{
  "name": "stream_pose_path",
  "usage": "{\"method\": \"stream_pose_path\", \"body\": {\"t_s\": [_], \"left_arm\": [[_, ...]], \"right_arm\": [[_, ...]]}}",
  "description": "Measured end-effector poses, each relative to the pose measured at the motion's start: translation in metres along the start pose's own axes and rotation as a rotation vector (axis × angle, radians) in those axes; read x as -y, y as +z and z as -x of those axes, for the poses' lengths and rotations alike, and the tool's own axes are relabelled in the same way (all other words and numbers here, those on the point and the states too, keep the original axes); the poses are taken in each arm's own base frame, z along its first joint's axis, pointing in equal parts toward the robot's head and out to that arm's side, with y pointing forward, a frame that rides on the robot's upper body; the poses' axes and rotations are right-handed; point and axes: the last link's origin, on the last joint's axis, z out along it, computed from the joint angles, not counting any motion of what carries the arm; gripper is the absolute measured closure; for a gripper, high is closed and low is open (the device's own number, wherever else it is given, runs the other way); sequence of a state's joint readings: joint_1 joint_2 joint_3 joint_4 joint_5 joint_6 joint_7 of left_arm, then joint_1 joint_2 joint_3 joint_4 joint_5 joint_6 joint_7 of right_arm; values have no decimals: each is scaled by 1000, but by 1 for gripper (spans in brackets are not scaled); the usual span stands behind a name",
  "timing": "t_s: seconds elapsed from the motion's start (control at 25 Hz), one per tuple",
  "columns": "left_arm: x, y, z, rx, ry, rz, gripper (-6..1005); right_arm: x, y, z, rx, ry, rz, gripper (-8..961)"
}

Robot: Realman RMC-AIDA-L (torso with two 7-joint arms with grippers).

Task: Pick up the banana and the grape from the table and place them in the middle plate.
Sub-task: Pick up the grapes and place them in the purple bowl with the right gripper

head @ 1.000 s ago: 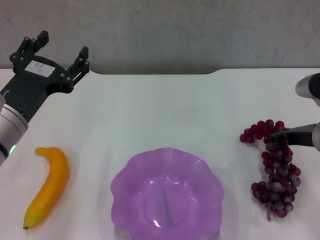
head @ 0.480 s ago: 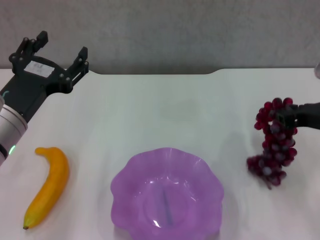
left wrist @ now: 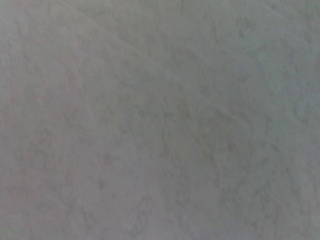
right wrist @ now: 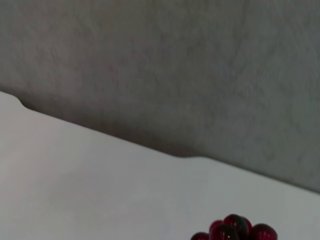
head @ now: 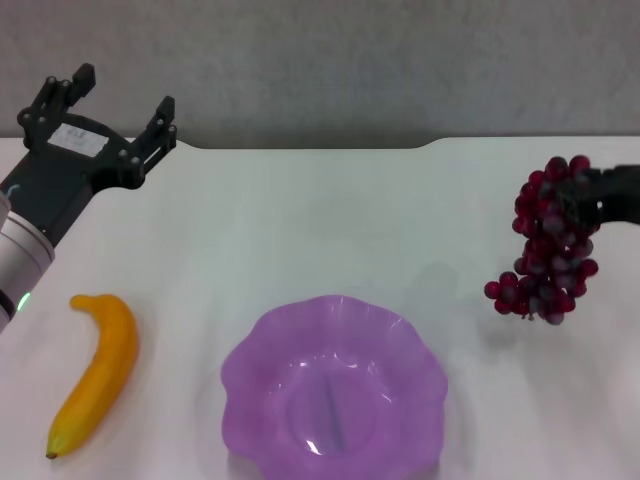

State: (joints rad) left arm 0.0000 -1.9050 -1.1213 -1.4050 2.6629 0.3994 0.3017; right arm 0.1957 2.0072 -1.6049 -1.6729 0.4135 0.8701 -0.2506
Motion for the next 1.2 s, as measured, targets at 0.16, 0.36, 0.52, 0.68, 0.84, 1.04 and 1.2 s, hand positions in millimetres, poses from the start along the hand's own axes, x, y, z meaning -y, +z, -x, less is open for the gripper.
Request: {"method": "stream_pose_path", "body": {"t_s": [0.16,0.36,0.52,0.68,0.84,1.04,1.2], "left_arm": [[0,0,0,0,0,0,158],[0,0,0,-1,1,-1,158],[2,-2,1,3,0,-7,157],[2,-3,1,3,-1,-10,157],[2,-3,1,1,-1,-9,157],[2,-3,0,0,-2,-9,157],[2,-3,0,0,-2,-9,157]], "right_arm": [[-3,-16,13,40,-41,-12,652],[-12,-33,29,87,-99,-11,651],[-25,-41,37,111,-147,15,655],[-39,-46,41,126,-195,46,658],[-55,-50,46,147,-239,83,660],[-69,-51,48,150,-287,121,662],[-81,-50,49,150,-321,152,664]]}}
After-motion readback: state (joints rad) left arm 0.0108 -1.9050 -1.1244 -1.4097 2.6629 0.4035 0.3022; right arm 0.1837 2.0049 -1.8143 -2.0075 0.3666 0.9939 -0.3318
